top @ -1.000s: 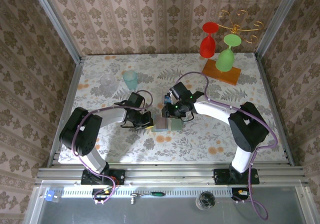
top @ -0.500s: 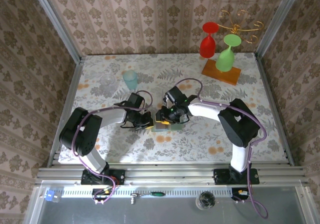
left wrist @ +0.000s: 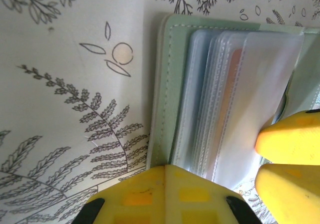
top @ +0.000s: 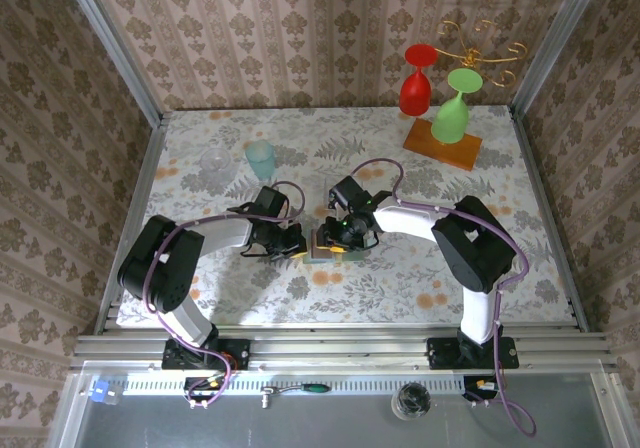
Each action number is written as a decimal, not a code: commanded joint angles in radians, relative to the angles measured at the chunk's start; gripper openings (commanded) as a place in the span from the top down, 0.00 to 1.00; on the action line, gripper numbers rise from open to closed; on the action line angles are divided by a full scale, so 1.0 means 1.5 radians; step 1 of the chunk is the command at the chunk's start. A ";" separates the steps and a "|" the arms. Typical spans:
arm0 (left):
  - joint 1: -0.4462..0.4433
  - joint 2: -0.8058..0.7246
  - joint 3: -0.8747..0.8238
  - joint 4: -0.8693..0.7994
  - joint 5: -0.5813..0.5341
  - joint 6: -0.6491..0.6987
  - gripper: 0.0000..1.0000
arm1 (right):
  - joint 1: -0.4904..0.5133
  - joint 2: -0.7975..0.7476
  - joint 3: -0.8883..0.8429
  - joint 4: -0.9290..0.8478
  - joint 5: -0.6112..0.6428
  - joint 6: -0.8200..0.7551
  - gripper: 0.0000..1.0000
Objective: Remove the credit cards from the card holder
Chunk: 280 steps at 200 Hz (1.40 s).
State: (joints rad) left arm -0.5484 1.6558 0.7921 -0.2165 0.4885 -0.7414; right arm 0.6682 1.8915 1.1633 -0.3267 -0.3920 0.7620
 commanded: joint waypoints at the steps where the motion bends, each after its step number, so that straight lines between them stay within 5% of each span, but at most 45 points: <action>1: 0.003 -0.008 -0.012 -0.024 -0.012 -0.006 0.97 | -0.003 -0.017 0.001 -0.040 0.044 -0.012 0.61; 148: -0.002 -0.072 0.042 -0.048 -0.001 -0.029 0.90 | -0.018 -0.026 -0.040 0.007 0.019 -0.001 0.74; 189: -0.009 -0.042 0.059 -0.004 0.027 -0.051 0.80 | -0.018 -0.025 -0.047 0.011 0.017 0.001 0.75; 280: -0.027 0.032 0.080 0.022 0.035 -0.078 0.77 | -0.019 -0.029 -0.065 0.028 0.005 0.009 0.77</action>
State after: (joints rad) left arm -0.5823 1.6836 0.8780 -0.1825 0.5274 -0.8391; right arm 0.6437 1.8671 1.0885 -0.2741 -0.3748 0.7635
